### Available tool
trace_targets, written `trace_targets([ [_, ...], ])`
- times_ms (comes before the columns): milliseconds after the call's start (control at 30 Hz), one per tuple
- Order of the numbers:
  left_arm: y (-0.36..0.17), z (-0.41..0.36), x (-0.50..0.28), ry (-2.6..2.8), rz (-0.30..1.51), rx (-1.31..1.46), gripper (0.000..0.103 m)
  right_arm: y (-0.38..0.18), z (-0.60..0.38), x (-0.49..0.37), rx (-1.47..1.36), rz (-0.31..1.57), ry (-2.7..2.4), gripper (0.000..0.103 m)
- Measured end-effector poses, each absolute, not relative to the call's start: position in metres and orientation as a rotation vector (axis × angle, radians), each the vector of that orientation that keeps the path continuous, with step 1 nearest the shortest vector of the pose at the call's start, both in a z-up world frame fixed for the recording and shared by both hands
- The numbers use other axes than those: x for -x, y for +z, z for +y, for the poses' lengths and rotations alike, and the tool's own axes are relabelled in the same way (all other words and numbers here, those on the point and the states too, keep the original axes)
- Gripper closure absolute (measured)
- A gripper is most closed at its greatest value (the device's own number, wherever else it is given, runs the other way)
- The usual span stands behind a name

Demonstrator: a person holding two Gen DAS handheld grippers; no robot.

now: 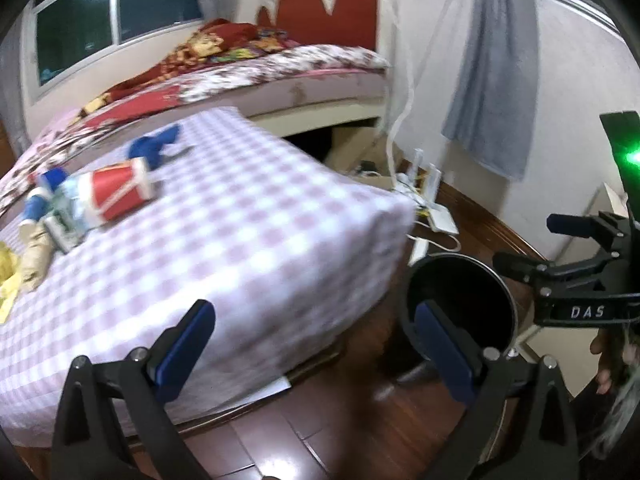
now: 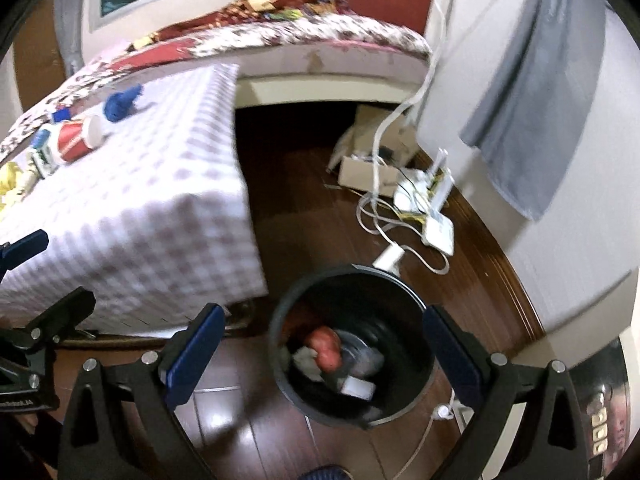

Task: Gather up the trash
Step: 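Move both tools back over the table toward the remaining trash, then grasp the yellow cloth with the left tool while the right tool grasps the red paper cup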

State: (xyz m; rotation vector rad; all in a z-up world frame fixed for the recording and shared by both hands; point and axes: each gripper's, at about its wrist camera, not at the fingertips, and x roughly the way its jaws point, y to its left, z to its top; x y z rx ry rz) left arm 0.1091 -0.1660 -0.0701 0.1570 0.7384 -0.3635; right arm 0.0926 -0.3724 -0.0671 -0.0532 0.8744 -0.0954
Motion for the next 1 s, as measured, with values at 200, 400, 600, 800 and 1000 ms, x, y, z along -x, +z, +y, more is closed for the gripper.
trace_targets([
  [200,-0.062,-0.108,-0.112,-0.249,0.719,-0.116,0.001,-0.054,-0.318,-0.117,0.085,0.853,0.003,0.003],
  [400,-0.054,-0.038,-0.116,-0.105,0.695,-0.061,0.001,-0.046,-0.262,-0.137,0.098,0.824,0.131,0.003],
  [600,-0.05,0.039,-0.124,0.048,0.687,0.002,0.001,-0.034,-0.199,-0.161,0.119,0.766,0.254,0.003],
  [800,-0.049,0.109,-0.135,0.177,0.674,0.071,0.001,-0.026,-0.145,-0.197,0.093,0.737,0.335,0.003],
  [1000,-0.052,0.16,-0.158,0.246,0.675,0.132,0.001,-0.03,-0.109,-0.235,0.085,0.741,0.358,0.003],
])
